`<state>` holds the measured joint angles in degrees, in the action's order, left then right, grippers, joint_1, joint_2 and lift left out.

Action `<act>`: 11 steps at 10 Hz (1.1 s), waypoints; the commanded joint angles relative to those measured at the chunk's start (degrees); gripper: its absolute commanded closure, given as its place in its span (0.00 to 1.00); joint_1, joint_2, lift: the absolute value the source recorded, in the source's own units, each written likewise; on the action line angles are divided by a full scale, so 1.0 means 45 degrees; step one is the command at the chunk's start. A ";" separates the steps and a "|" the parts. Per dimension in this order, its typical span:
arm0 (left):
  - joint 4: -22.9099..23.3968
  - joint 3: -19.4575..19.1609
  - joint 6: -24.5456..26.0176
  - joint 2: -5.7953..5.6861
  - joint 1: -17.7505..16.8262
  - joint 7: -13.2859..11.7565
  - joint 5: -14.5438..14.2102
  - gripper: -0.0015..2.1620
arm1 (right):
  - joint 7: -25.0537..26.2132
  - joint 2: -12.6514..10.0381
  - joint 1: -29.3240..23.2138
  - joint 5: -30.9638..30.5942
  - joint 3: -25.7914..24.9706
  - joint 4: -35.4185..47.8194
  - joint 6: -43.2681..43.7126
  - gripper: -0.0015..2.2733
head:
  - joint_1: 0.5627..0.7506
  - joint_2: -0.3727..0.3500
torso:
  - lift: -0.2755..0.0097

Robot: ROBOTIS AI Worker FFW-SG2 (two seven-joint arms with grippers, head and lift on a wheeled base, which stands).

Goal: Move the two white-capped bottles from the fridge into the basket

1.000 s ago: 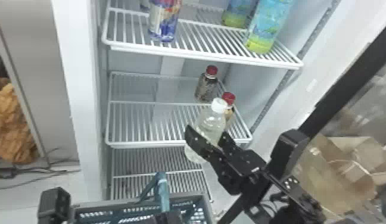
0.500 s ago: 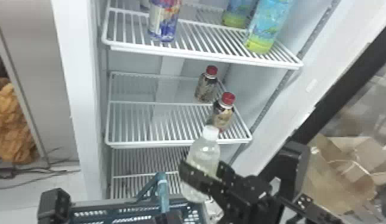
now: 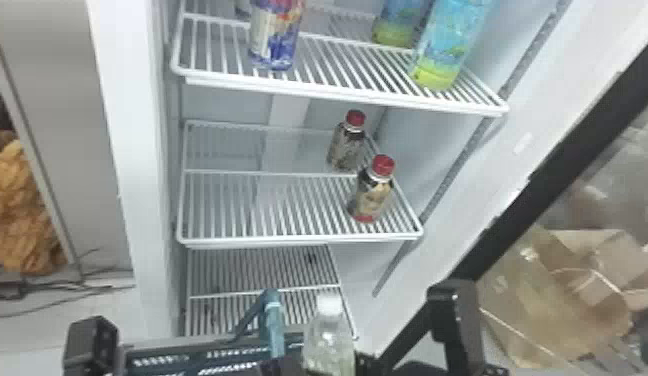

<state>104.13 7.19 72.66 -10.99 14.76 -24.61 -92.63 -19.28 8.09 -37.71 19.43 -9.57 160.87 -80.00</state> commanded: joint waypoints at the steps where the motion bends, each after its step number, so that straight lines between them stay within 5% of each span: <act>1: 0.0000 0.0028 0.0009 0.0000 -0.0031 0.0000 -0.0008 0.52 | 0.0124 0.0076 0.0193 0.0152 0.0071 -0.0141 -0.1033 0.35 | 0.70 0.03 | 0.05; 3: 0.0000 0.0002 0.0040 -0.0020 0.0001 0.0000 -0.0008 0.52 | 0.0144 0.0194 0.0600 0.0965 0.0274 -0.1016 -0.1221 0.35 | 0.70 0.03 | 0.05; 7: 0.0000 0.0002 0.0040 -0.0020 0.0001 0.0000 -0.0008 0.52 | 0.0183 0.0233 0.0568 0.0076 0.0376 -0.0422 -0.1033 0.20 | 0.70 0.03 | 0.05; 11: 0.0000 0.0002 0.0040 -0.0020 0.0001 0.0000 -0.0008 0.52 | 0.0398 -0.0119 0.0006 -0.0991 -0.0005 0.0234 0.1623 0.22 | 0.70 0.03 | 0.05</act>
<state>104.13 7.19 72.84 -11.11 14.76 -24.61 -92.66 -17.50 7.75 -37.28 16.07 -9.32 161.27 -75.25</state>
